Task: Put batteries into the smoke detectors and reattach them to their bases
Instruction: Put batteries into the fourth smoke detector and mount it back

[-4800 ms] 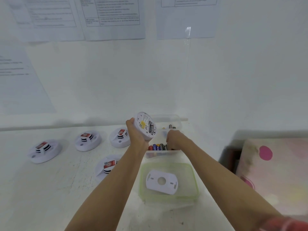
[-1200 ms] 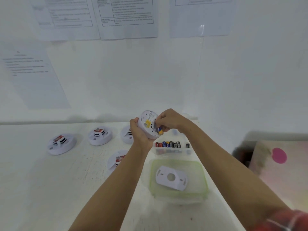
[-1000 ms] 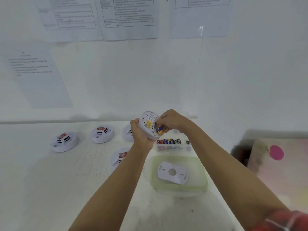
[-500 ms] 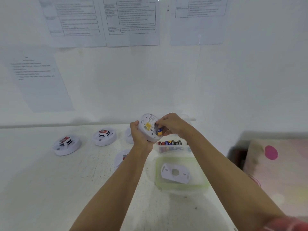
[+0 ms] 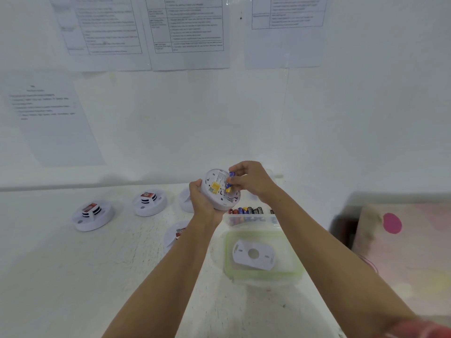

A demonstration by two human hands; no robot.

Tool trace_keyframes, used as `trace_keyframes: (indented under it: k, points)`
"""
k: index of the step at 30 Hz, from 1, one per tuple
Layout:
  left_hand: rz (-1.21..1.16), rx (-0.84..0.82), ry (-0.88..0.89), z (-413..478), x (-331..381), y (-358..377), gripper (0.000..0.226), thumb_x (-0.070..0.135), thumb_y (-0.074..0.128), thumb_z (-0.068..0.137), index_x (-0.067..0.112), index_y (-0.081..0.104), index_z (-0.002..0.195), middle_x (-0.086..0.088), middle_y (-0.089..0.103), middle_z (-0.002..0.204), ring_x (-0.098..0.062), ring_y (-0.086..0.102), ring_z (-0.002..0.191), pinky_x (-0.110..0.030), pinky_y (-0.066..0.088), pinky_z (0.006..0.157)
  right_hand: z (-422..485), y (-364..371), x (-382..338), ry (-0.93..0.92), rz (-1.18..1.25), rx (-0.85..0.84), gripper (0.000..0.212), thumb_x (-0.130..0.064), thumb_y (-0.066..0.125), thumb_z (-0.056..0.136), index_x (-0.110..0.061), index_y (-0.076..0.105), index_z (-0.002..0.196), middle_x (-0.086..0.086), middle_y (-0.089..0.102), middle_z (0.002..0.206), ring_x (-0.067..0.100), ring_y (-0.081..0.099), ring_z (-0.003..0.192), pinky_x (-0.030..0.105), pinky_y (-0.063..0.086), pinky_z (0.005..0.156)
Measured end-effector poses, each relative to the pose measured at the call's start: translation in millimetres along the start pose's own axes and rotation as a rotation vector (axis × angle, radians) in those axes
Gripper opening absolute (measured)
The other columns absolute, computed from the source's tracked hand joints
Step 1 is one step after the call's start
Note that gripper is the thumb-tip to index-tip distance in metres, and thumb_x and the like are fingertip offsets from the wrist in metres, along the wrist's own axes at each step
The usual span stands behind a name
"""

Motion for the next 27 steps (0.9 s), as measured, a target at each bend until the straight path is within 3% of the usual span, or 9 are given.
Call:
trace_keyframes:
  k: [8,13,17,22,27]
  points:
    - [0.023,0.014,0.004,7,0,0,0.047,0.043,0.028,0.086,0.011,0.058,0.104,-0.014,0.055,0.098,-0.027,0.051,0.087,-0.043,0.040,0.088,0,3,7,0.057,0.002,-0.015,0.028,0.000,0.074,0.074,0.008,0.063,0.099,0.021,0.067,0.089,0.029,0.066,0.078,0.027,0.056,0.068]
    - [0.033,-0.002,0.006,8,-2,1,0.044,0.041,0.026,0.090,0.013,0.059,0.096,-0.012,0.057,0.095,-0.026,0.053,0.088,-0.046,0.036,0.096,-2,2,6,0.069,-0.084,-0.102,0.044,0.007,0.076,0.067,0.005,0.059,0.107,0.025,0.066,0.098,0.028,0.064,0.084,0.038,0.056,0.079]
    - [0.022,0.000,-0.002,12,-4,0,0.046,0.042,0.025,0.089,0.014,0.059,0.100,-0.012,0.058,0.097,-0.026,0.054,0.088,-0.043,0.040,0.088,-3,3,6,0.059,-0.076,-0.080,0.045,0.010,0.074,0.067,0.004,0.057,0.108,0.024,0.066,0.092,0.028,0.063,0.080,0.033,0.056,0.070]
    - [0.021,-0.011,0.004,15,-5,3,0.047,0.042,0.024,0.089,0.013,0.059,0.101,-0.013,0.058,0.095,-0.025,0.053,0.084,-0.040,0.041,0.079,-5,0,5,0.025,-0.055,-0.069,0.043,0.015,0.069,0.071,0.003,0.056,0.111,0.005,0.055,0.073,0.024,0.058,0.066,0.023,0.053,0.053]
    - [0.026,0.001,0.026,17,-4,6,0.046,0.042,0.026,0.089,0.012,0.059,0.100,-0.014,0.058,0.097,-0.027,0.054,0.087,-0.042,0.042,0.084,-1,-5,5,-0.012,-0.055,-0.031,0.044,0.009,0.076,0.067,0.004,0.060,0.107,0.002,0.057,0.077,0.021,0.061,0.071,0.025,0.056,0.060]
Point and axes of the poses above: each hand's wrist, its own z-axis towards the middle knuckle, its own y-axis out of the palm, x = y × z, the point moved 3 cm from there along z, towards the middle knuckle
